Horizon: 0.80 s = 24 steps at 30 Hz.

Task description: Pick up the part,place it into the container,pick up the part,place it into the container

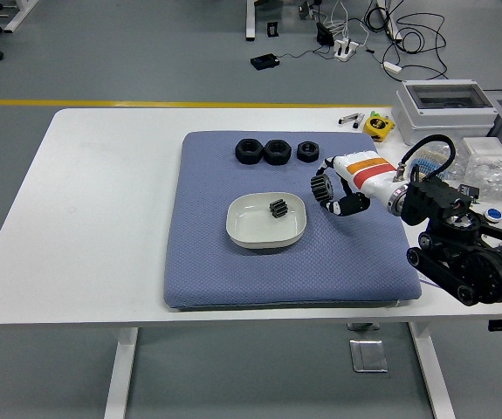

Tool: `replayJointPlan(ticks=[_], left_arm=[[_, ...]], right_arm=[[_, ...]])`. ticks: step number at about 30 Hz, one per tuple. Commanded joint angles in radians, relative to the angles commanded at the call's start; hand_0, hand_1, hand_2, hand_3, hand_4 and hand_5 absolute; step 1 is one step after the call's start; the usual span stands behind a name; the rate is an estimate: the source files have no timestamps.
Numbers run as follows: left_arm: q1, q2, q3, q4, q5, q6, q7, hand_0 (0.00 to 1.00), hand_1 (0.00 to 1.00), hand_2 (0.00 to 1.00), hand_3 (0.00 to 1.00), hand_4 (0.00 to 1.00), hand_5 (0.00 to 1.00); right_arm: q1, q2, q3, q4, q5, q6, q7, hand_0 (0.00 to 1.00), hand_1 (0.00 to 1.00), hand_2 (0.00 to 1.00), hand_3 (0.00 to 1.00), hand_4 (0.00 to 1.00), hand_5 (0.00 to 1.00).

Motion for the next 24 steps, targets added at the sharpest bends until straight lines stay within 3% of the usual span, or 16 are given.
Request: replayJointPlan(ticks=[24], left_arm=[[0.009, -0.004, -0.013, 0.000, 0.019, 0.004, 0.004, 0.525, 0.585, 0.719, 0.625, 0.622, 0.600]], right_arm=[[-0.026, -0.037, -0.019, -0.026, -0.014, 0.047, 0.001, 0.002, 0.050, 0.189, 0.488, 0.647, 0.216]])
